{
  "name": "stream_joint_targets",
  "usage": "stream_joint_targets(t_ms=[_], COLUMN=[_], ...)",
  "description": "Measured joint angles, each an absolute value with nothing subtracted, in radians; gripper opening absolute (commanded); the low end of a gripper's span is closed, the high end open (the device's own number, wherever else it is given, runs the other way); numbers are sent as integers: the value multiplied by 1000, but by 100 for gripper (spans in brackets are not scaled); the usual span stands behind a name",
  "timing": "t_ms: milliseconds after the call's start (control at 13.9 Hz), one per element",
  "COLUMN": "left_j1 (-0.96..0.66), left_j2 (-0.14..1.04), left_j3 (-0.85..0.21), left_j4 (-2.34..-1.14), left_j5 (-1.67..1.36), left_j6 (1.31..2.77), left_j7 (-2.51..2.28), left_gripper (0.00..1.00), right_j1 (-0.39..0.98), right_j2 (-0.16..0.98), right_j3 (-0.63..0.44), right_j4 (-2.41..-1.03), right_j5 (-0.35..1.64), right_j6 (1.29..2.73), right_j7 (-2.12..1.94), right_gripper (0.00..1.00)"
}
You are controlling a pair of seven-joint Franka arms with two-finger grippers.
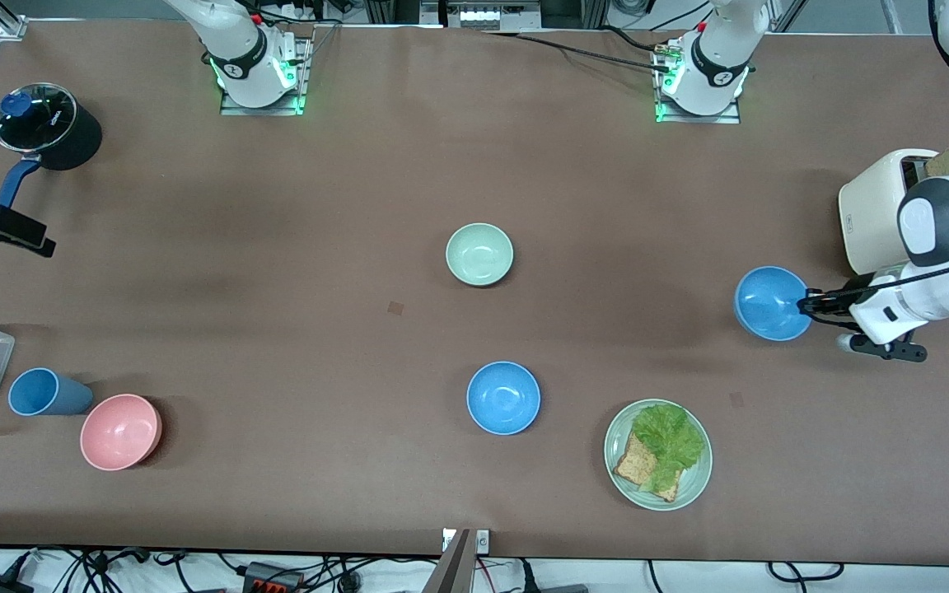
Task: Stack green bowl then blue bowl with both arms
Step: 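Lift the blue bowl with the left gripper and carry it toward the green bowl, then lower the blue bowl into the green bowl with the left gripper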
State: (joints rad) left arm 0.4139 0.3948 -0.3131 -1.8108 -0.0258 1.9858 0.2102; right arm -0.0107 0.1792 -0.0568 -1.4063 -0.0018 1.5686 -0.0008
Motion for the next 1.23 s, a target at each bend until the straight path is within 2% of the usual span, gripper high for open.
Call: stream_joint_targets(t_ms=[216, 505, 794, 1010, 1227], left_j1=[415, 409, 401, 343, 255], left_j2=[374, 361, 360, 360, 360], left_j3=[-435, -669, -870, -926, -928], left_j4=[-1811, -1828, -1940, -2032, -2064], left_j5=[-42, -43, -43, -43, -42], left_j6=[1949, 1955, 2139, 2299, 2374], left_j7=[-12, -440, -869, -1085, -1194], left_gripper=[1, 0, 0, 0, 1], right_j1=[-10, -9, -8, -7, -7], right_j2=[112, 74, 40, 18, 17], right_j3=[-57, -57, -56, -56, -56], right_j4=[-1519, -1579, -1610, -1619, -1621], right_j5=[-3, -5, -6, -6, -6], right_j6=[1624, 1642, 1644, 1644, 1644], right_j7=[-2, -3, -4, -4, -4], right_gripper=[100, 100, 100, 100, 100])
